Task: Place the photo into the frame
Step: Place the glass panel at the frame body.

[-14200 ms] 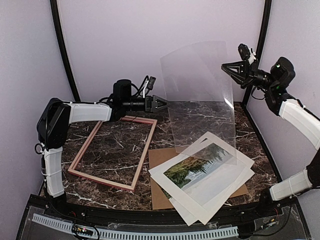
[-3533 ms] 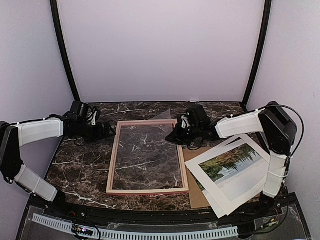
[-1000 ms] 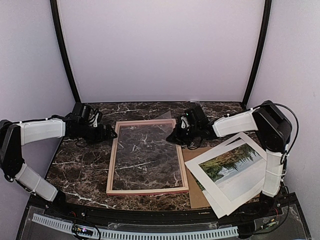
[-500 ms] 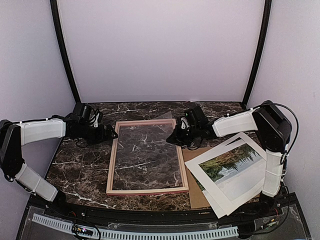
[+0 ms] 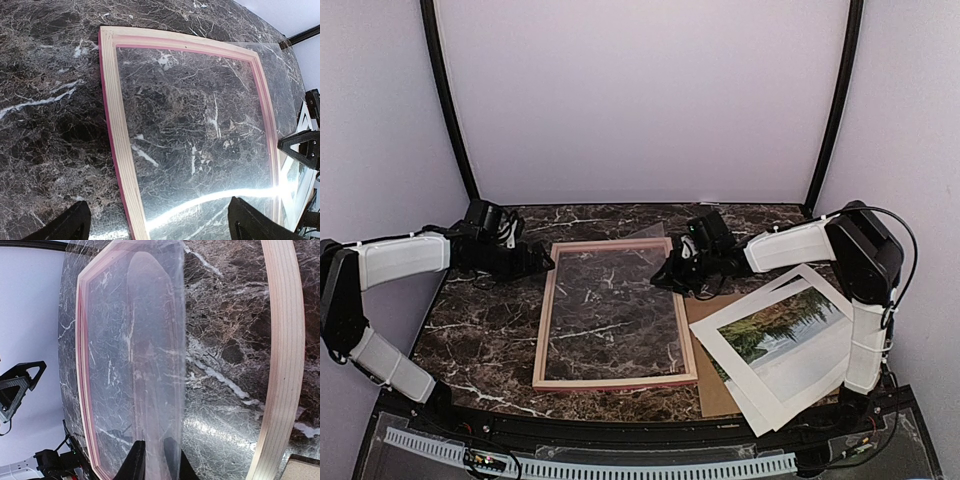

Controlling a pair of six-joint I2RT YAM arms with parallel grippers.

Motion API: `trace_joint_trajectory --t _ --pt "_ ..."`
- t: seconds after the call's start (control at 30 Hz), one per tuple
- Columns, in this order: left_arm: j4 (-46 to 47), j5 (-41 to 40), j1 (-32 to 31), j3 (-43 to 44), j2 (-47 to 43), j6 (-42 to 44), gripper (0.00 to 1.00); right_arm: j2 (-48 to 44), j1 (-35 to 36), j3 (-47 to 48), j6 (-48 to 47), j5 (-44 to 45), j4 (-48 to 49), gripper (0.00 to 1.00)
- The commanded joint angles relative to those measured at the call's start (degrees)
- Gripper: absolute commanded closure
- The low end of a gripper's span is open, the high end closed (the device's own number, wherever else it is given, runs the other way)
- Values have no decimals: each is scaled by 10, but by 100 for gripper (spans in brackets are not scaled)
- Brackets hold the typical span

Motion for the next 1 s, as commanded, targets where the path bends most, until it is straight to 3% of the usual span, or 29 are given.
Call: trace_joint_trajectory --t 0.0,0.23,0.43,0.97 --pt "-16 -12 -4 17 -24 4 1 -21 5 4 8 -9 8 86" --pt "-17 -13 -4 17 -25 4 1 -16 -1 11 23 -25 5 96" --pt "-20 -14 -4 17 -26 4 1 -13 -5 18 33 -50 5 100" --pt "-22 -15 -4 15 -26 6 1 1 -14 26 53 -102 15 100"
